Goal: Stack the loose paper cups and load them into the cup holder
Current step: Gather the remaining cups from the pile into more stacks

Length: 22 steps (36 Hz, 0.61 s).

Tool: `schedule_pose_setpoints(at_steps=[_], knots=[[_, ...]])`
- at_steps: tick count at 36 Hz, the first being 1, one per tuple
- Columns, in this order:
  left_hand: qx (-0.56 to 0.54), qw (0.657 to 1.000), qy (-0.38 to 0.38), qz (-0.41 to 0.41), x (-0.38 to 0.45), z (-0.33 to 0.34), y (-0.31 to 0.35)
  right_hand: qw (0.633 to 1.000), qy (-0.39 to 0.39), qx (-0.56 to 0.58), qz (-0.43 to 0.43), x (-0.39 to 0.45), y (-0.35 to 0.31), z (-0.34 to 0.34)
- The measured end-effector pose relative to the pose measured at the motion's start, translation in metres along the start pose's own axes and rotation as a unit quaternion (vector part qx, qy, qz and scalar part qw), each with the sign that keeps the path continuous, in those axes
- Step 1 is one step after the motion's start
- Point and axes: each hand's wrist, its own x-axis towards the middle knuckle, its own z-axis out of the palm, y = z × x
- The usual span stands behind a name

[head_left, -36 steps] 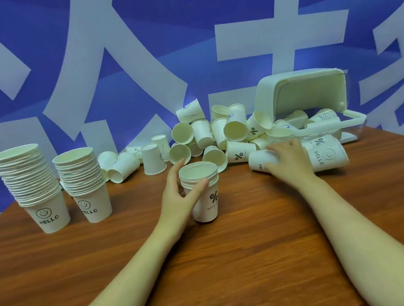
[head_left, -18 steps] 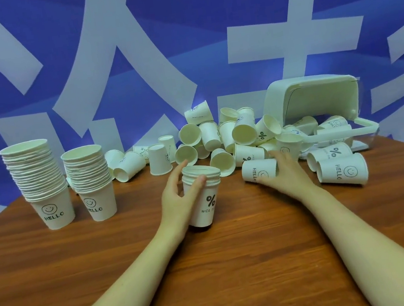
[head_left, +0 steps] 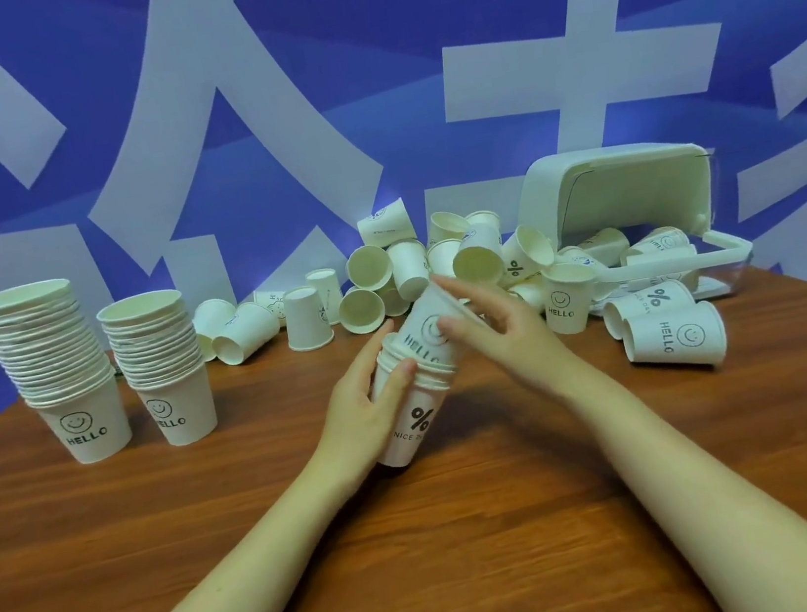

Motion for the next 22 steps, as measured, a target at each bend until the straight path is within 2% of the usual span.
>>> schedule_pose_setpoints(at_steps=[5,8,12,15,17,19,22], knots=[[-0.022,0.999,0.000,0.031,-0.002,0.004,0.001,0.994,-0.078,-0.077,-0.027,-0.008,0.005,0.025],[-0.034,0.999,0.011,0.017,0.000,0.001,-0.004,0.997,-0.082,-0.008,0.008,-0.010,0.008,0.036],[-0.026,1.000,-0.010,0.011,0.001,-0.003,-0.004,0.991,-0.090,0.089,0.053,-0.011,0.004,0.036],[-0.018,1.000,-0.011,0.015,0.001,-0.005,-0.002,0.989,-0.030,0.117,0.083,0.000,0.008,0.024],[-0.025,1.000,0.006,0.011,0.002,-0.008,-0.003,0.990,0.063,0.068,0.102,0.019,0.019,0.007],[-0.055,0.998,0.032,-0.007,0.003,-0.010,-0.007,0.983,0.112,-0.056,0.132,0.038,0.037,-0.012],[-0.072,0.995,0.073,-0.016,0.004,-0.014,-0.013,0.944,0.059,-0.286,0.151,0.057,0.066,-0.033]])
